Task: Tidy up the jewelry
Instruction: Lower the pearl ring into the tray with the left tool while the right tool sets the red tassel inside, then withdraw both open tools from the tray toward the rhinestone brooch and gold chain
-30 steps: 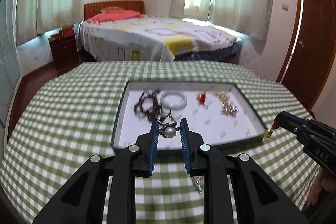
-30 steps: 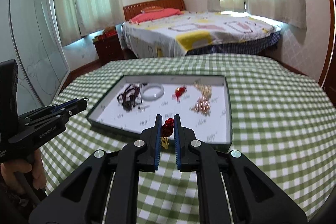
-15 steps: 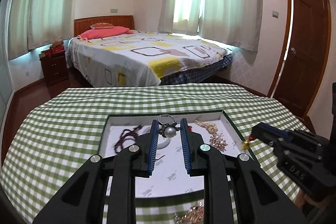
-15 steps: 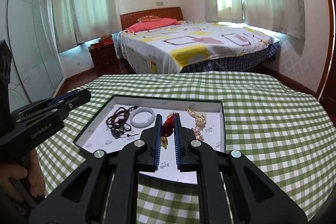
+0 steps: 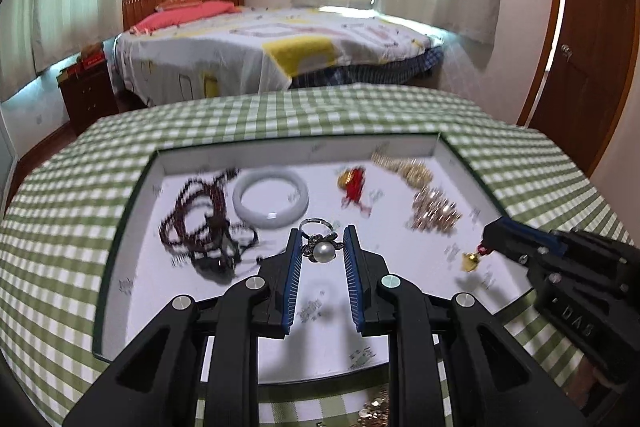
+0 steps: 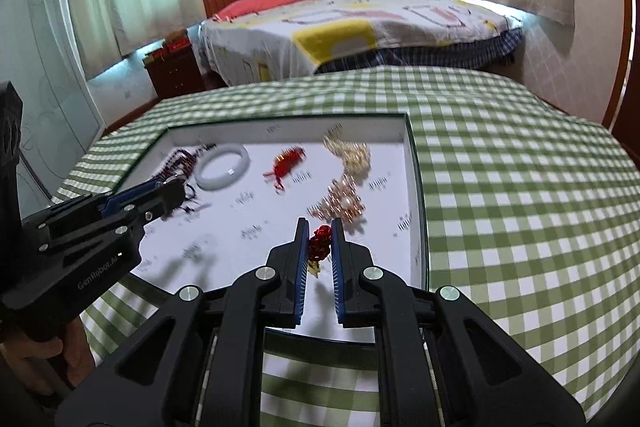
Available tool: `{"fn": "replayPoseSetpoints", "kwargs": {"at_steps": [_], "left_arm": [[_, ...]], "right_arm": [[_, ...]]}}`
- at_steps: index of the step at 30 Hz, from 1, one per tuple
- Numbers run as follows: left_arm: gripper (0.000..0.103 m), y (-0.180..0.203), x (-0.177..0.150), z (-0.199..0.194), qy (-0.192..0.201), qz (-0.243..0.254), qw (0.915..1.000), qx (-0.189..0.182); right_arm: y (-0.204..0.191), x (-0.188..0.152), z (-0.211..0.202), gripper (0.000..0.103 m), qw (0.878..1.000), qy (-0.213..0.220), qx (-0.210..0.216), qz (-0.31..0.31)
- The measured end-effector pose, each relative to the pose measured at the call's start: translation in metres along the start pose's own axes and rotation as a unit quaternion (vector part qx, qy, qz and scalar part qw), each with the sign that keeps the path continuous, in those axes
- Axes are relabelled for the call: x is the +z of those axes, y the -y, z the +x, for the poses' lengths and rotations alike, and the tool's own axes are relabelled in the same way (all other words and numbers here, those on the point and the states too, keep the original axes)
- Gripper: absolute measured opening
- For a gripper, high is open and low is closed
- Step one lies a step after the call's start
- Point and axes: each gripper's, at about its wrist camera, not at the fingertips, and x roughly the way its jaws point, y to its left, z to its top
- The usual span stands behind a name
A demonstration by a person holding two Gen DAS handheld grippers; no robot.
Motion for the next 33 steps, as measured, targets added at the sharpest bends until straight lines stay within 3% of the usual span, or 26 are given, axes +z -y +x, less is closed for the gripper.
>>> {"fn": "replayPoseSetpoints", "kwargs": {"at_steps": [12, 24, 28, 30, 31, 33], "left_arm": [[0.022, -0.007, -0.013, 0.02, -0.04, -0.012, 0.9991, -0.003], [0.024, -0.011, -0.013, 0.02, -0.048, -0.024, 0.9986, -0.003], [0.046, -0.013, -0.012, 0.018, -0.042, -0.028, 0.9987, 0.002], [0.049, -0.015, -0.012, 0.016, -0.037, -0.032, 0.9988, 0.003], [0.051, -0.015, -0.012, 0.016, -0.037, -0.032, 0.9988, 0.005], [0.054, -0.016, -0.012, 0.015, -0.038, -0.032, 0.9988, 0.006]], "right_arm": [[0.009, -0.009, 0.019, 0.012, 1.0, -0.018, -0.01, 0.006], [0.012, -0.011, 0.024, 0.014, 1.0, -0.027, -0.009, 0.013], [0.012, -0.011, 0.023, 0.014, 0.999, -0.028, -0.009, 0.014], [0.013, -0.011, 0.023, 0.016, 0.999, -0.028, -0.01, 0.014], [0.013, -0.011, 0.022, 0.024, 0.999, -0.027, -0.01, 0.015], [0.012, -0.011, 0.022, 0.029, 1.0, -0.024, -0.011, 0.014]]}}
